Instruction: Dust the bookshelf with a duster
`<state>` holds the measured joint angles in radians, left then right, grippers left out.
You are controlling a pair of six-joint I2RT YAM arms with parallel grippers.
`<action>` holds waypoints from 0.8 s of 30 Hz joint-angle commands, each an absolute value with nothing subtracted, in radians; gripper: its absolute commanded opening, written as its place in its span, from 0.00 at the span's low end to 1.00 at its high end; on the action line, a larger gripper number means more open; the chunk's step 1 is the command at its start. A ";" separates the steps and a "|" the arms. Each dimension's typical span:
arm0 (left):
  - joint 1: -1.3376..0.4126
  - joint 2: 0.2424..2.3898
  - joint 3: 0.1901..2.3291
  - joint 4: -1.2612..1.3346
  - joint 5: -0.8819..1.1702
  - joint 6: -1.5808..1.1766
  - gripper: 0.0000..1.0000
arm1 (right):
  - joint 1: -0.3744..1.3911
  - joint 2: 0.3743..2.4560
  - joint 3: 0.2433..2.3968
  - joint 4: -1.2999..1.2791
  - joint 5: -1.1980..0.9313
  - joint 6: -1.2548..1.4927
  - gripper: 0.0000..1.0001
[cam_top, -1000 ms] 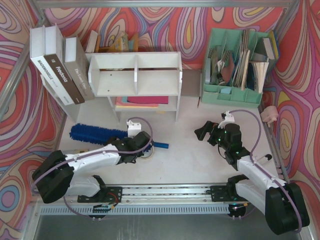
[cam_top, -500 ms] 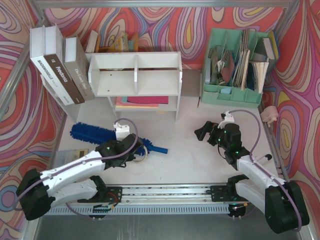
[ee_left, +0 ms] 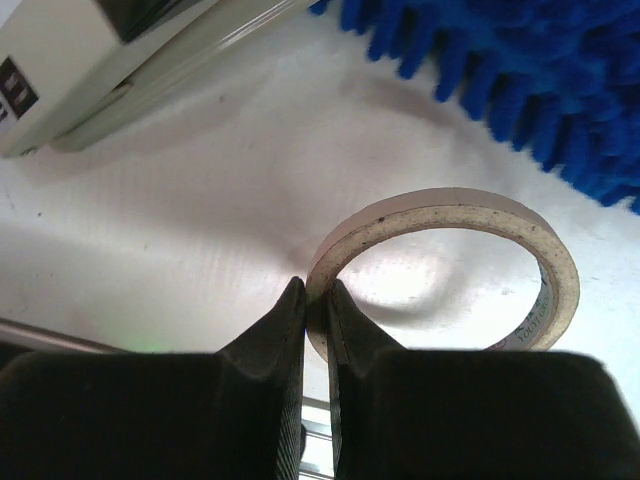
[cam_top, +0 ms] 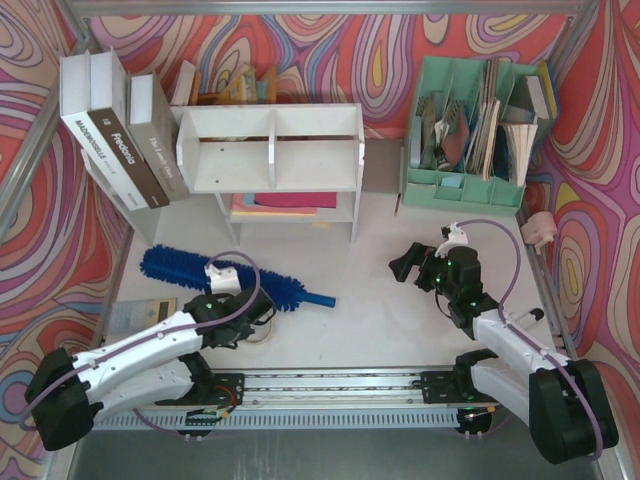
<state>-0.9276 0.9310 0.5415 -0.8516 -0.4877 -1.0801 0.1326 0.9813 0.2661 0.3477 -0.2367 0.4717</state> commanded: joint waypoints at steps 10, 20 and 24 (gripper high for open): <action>-0.926 0.980 0.460 -0.881 -0.508 -1.221 0.27 | 0.140 0.986 0.279 0.368 -0.218 0.473 0.97; -0.926 0.953 0.643 -0.972 -0.576 -1.081 0.77 | 0.141 0.986 0.279 0.365 -0.214 0.472 0.97; -0.925 0.852 0.720 -1.056 -0.645 -1.028 0.89 | 0.141 0.984 0.278 0.366 -0.212 0.473 0.97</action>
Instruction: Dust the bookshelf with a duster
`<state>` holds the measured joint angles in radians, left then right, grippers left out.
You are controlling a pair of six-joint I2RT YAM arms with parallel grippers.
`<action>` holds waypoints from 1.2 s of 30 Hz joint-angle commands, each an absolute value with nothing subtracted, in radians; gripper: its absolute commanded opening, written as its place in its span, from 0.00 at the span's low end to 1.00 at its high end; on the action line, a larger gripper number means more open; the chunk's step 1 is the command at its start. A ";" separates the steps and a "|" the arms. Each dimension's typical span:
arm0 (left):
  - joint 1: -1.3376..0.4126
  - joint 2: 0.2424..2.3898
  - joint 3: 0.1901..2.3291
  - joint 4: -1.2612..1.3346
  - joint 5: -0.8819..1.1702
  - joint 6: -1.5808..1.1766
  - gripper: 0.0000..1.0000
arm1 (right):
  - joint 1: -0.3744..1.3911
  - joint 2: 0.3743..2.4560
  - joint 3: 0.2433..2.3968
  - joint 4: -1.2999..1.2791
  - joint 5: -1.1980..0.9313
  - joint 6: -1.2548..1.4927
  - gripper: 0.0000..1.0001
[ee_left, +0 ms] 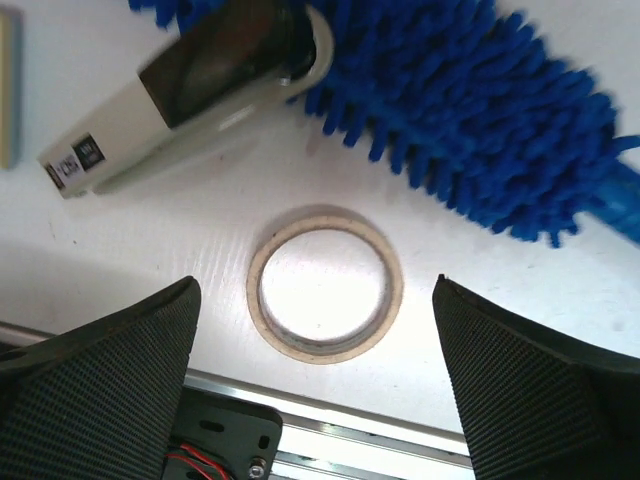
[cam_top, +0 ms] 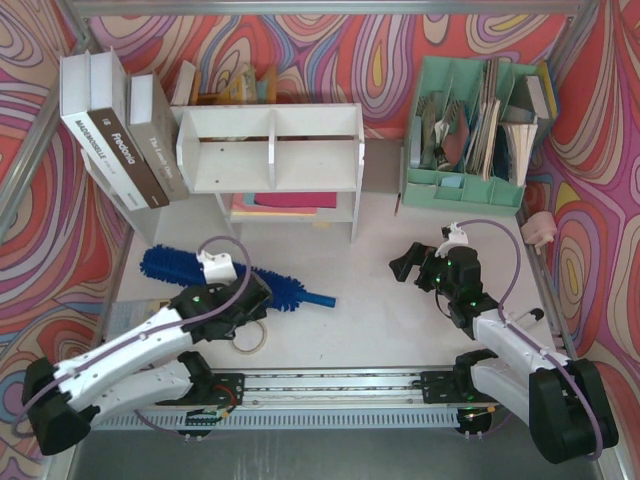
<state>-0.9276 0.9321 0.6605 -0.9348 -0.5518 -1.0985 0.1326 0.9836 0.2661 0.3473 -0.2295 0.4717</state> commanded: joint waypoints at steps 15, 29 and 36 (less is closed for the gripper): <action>-0.706 0.777 0.744 -1.063 -0.723 -1.279 0.98 | 0.140 0.983 0.276 0.367 -0.214 0.475 0.97; -0.613 0.788 0.701 -1.155 -0.677 -2.012 0.98 | 0.140 0.985 0.272 0.373 -0.216 0.481 0.97; -0.515 0.934 0.712 -1.088 -0.538 -2.070 0.98 | 0.141 0.976 0.267 0.374 -0.218 0.484 0.97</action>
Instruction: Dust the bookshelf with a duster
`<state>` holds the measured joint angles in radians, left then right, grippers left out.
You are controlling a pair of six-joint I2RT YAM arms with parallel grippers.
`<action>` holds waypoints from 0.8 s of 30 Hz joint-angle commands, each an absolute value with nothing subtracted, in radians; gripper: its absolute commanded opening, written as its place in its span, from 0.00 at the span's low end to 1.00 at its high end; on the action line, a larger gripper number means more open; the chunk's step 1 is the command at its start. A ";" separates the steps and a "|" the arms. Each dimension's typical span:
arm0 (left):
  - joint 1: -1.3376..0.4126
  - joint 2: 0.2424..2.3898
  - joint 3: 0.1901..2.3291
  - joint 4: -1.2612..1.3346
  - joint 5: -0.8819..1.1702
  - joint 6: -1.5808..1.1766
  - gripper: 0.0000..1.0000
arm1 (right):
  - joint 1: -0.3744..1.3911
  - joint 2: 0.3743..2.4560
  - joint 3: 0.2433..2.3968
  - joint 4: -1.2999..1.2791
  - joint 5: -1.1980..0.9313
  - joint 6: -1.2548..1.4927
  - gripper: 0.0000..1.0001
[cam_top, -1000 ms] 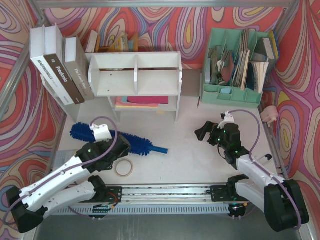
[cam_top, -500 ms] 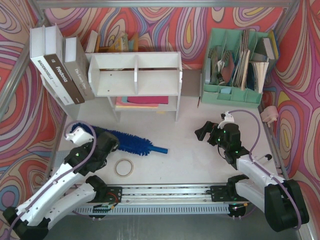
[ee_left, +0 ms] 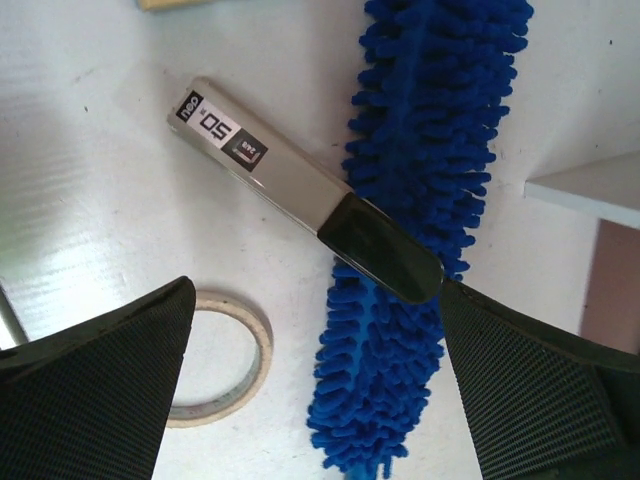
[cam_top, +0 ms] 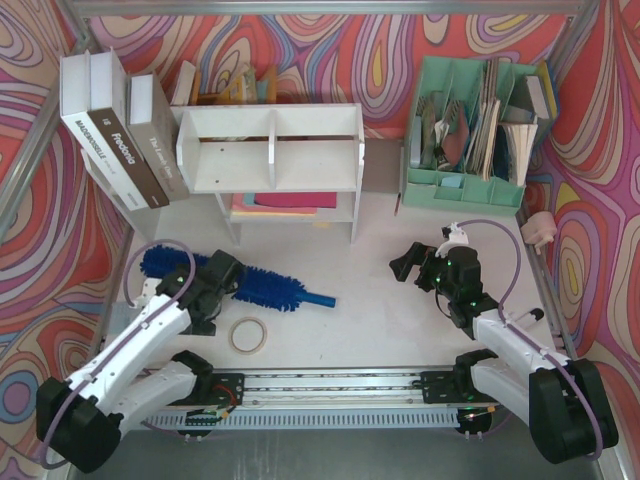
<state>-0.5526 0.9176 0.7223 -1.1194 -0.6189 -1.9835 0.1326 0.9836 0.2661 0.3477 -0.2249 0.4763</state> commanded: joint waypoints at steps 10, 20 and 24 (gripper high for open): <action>-0.335 0.953 0.660 -0.945 -0.461 -1.962 0.85 | 0.140 0.998 0.270 0.386 -0.232 0.488 0.97; -0.298 1.065 0.678 -0.904 -0.408 -1.944 0.70 | 0.140 0.995 0.271 0.381 -0.226 0.487 0.97; -0.283 1.106 0.674 -0.874 -0.399 -1.932 0.68 | 0.141 0.993 0.269 0.380 -0.224 0.488 0.97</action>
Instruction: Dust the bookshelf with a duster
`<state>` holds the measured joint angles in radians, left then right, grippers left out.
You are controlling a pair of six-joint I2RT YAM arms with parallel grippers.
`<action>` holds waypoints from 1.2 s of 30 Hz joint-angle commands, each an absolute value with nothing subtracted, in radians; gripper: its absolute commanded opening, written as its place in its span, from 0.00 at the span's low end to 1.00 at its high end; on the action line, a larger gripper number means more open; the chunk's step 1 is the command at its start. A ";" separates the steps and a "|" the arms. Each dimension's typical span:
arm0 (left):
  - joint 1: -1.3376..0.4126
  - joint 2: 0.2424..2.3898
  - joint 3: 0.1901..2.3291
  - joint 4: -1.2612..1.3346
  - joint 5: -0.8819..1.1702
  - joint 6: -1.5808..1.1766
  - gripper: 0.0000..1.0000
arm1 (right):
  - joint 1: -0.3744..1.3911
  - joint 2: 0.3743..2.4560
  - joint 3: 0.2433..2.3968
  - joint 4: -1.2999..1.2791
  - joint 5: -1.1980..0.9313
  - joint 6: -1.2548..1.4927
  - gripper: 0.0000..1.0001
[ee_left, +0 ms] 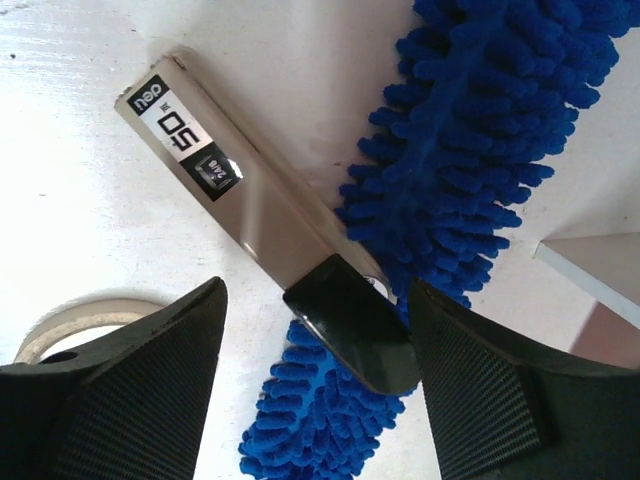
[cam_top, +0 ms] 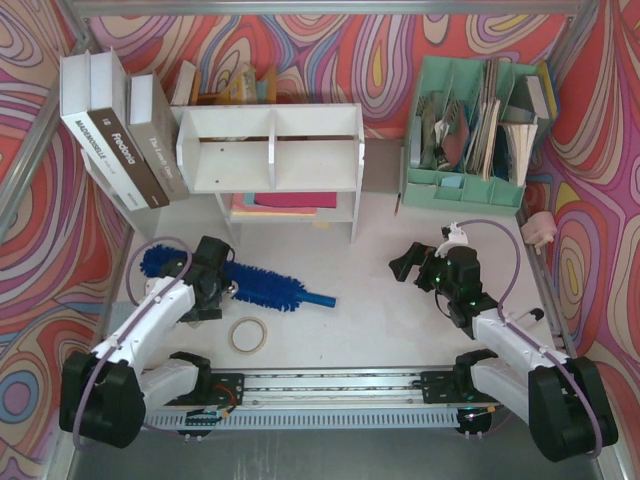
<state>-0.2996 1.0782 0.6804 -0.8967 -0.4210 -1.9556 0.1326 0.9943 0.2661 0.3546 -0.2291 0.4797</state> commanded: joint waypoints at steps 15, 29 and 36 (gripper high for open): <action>-0.258 1.146 0.674 -0.850 -0.398 -1.901 0.43 | 0.140 0.991 0.269 0.381 -0.222 0.491 0.97; -0.258 1.059 0.765 -1.020 -0.416 -1.847 0.16 | 0.141 0.996 0.271 0.381 -0.222 0.492 0.97; -0.262 1.003 0.831 -1.171 -0.487 -1.813 0.01 | 0.141 0.997 0.271 0.382 -0.221 0.492 0.97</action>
